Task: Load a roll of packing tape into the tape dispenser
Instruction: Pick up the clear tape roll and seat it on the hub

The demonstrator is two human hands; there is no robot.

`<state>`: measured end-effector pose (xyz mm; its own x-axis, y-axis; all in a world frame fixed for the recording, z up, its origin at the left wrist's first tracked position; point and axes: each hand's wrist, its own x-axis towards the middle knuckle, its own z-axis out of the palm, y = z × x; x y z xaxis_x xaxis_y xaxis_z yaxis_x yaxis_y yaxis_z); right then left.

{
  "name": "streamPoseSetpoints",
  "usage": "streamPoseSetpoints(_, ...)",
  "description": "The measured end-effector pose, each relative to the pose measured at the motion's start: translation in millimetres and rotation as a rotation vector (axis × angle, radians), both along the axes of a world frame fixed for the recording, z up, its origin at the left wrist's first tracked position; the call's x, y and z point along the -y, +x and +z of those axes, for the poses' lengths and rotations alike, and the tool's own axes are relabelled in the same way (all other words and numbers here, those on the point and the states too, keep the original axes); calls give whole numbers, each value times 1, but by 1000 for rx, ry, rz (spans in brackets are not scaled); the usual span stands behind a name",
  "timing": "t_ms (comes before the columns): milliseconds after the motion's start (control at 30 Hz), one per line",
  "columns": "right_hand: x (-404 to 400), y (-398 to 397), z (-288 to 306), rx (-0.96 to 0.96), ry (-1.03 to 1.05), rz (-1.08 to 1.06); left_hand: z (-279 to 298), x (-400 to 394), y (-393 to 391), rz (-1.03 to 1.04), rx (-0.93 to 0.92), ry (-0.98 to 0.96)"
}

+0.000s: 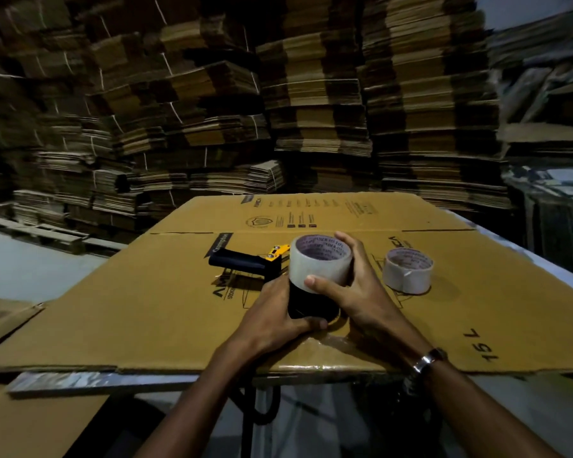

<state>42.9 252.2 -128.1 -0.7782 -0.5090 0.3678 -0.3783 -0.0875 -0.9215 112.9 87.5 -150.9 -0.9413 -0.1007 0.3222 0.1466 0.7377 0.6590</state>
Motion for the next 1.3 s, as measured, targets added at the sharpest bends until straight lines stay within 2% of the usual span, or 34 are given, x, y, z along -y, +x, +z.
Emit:
streamPoseSetpoints(367,-1,-2,-7,-218,211,-86,7,0,1,37,46,95)
streamPoseSetpoints(667,-2,-2,-8,-252,291,-107,6,0,-3,86,83,49)
streamPoseSetpoints(1100,-7,-15,19,-223,447,-6,16,-7,4,147,79,195)
streamPoseSetpoints(1300,-9,-10,9,-170,394,-1,16,-6,3,147,77,200)
